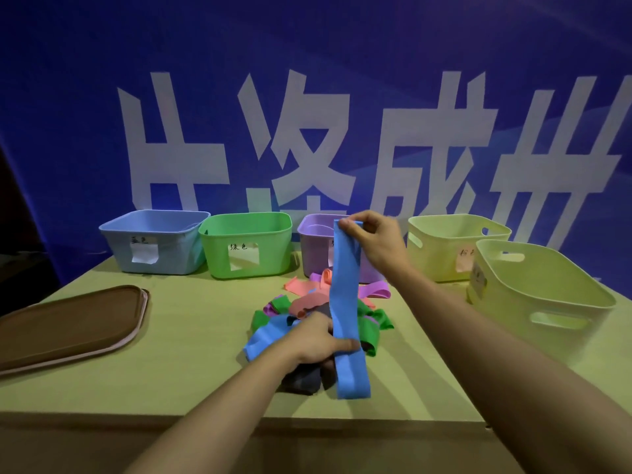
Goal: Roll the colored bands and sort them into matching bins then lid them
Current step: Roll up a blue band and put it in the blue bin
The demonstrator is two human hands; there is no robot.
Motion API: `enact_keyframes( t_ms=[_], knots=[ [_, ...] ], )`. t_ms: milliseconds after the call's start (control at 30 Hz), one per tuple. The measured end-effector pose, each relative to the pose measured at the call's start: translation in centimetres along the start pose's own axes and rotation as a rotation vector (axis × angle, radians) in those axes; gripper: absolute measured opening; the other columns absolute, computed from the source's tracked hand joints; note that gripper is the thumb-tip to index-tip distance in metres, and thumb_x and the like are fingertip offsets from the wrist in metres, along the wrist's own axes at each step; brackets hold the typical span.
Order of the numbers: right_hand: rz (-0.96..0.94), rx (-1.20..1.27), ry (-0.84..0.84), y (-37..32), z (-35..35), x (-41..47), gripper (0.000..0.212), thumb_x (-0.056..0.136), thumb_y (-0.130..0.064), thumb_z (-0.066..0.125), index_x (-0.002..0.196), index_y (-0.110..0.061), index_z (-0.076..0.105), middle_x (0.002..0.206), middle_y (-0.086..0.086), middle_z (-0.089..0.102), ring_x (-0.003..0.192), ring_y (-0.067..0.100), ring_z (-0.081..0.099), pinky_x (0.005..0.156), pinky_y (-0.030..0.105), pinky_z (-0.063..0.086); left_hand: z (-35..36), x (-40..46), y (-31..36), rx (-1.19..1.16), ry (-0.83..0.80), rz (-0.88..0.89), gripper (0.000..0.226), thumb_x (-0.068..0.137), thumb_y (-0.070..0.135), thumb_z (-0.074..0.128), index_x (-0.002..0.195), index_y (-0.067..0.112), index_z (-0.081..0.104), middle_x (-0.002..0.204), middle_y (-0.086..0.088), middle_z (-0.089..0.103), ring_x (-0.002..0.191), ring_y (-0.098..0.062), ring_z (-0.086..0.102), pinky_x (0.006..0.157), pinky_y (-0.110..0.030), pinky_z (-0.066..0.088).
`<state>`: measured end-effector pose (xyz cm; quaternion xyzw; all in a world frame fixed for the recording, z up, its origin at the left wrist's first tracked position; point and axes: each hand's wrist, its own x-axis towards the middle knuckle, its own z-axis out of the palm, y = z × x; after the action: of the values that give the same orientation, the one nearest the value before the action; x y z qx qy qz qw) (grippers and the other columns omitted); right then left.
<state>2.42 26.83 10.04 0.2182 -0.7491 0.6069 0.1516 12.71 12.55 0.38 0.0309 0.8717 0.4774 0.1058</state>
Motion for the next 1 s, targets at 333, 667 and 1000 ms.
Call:
enact_keyframes(
  t_ms=[333, 667, 1000],
  knots=[
    [0.016, 0.091, -0.062, 3.2, 1.1, 1.4, 0.005, 0.09, -0.023, 0.076, 0.088, -0.019, 0.074, 0.085, -0.007, 0.073, 0.077, -0.001, 0.065, 0.07, 0.016, 0.051, -6.0, 0.7, 3.7, 0.384, 0.047, -0.161, 0.049, 0.091, 0.05, 0.073, 0.067, 0.008, 0.064, 0.048, 0.002, 0.065, 0.048, -0.02, 0.066, 0.059, -0.027, 0.058],
    [0.042, 0.273, -0.114, 5.7, 3.5, 1.9, 0.008, 0.089, -0.019, 0.076, 0.092, -0.011, 0.077, 0.086, 0.0, 0.078, 0.083, 0.01, 0.072, 0.071, 0.021, 0.056, -8.2, 8.0, 1.8, -0.389, 0.464, 0.461, 0.012, 0.096, 0.019, 0.07, 0.103, 0.027, 0.076, 0.102, 0.0, 0.078, 0.098, -0.02, 0.075, 0.092, -0.045, 0.061],
    [0.152, 0.263, 0.041, 9.8, 4.6, 1.5, 0.042, 0.089, -0.045, 0.069, 0.087, -0.003, 0.076, 0.074, 0.016, 0.069, 0.072, 0.022, 0.062, 0.076, 0.051, 0.058, -7.0, 11.6, -2.1, -0.431, 0.624, 0.427, 0.015, 0.094, 0.012, 0.074, 0.092, 0.026, 0.078, 0.09, 0.001, 0.08, 0.087, -0.016, 0.074, 0.089, -0.046, 0.061]
  ],
)
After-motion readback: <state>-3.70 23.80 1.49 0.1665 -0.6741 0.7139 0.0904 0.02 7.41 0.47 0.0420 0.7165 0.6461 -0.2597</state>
